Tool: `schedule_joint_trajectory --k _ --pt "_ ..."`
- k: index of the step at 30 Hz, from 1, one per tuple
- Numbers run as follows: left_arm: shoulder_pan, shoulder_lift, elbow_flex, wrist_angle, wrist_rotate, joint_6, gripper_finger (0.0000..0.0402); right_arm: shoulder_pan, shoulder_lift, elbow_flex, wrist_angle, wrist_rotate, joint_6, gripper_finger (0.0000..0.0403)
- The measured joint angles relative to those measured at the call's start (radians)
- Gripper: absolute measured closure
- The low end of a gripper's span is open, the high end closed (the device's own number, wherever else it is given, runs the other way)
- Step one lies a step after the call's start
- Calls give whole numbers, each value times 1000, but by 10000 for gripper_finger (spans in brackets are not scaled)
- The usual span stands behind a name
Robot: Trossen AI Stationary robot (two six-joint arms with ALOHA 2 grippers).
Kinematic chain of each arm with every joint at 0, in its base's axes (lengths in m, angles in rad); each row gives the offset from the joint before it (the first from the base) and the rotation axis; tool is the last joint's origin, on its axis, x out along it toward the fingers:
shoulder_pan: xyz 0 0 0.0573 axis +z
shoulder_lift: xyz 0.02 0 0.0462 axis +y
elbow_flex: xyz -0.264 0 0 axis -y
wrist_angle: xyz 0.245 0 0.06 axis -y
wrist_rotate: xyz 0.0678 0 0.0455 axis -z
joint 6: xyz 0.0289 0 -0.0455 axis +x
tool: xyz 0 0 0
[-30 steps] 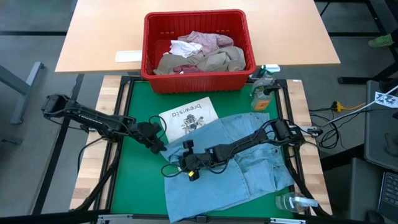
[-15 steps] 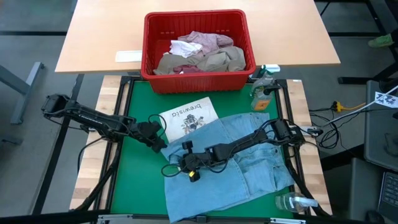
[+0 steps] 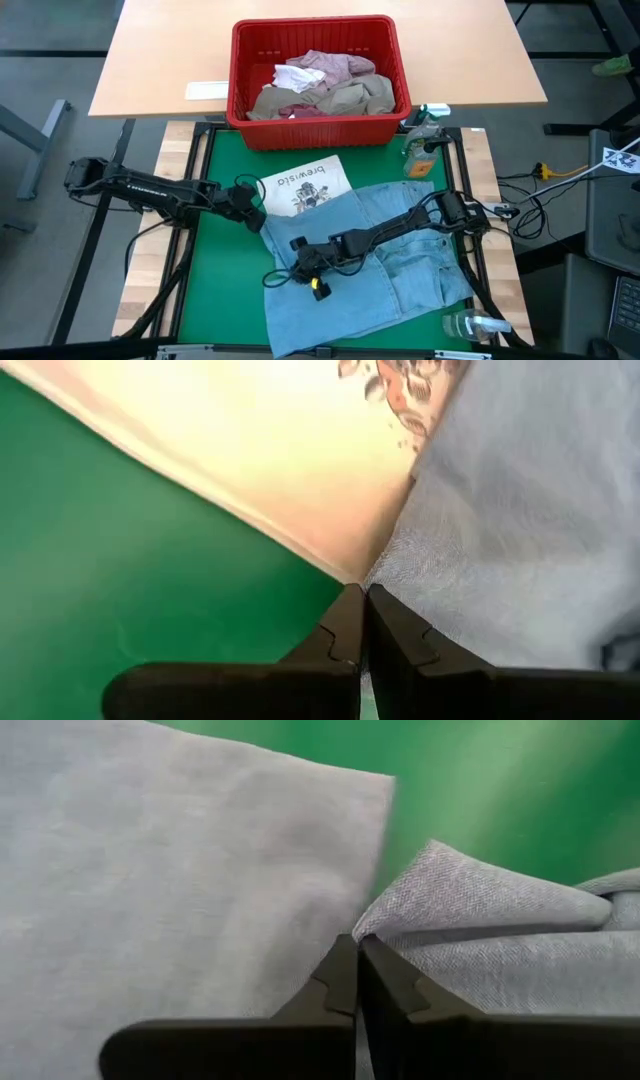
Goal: Fold laundry
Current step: Fold the light blue pants
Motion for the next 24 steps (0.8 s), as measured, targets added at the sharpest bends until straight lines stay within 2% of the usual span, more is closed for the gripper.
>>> schedule_joint_trajectory --k 6,12,16,21,24 --pt "74 0 0 -2 -82 126 400 0 0 0 12 161 -2 399" --pt "96 0 0 9 -106 152 371 1 0 0 16 222 3 398" --pt "97 0 0 11 -104 133 332 3 0 0 14 196 3 392" --pt "97 -2 0 12 -78 121 283 3 0 0 3 180 5 334" --pt "97 -2 1 13 -54 122 274 3 -11 -1 -7 200 6 295"
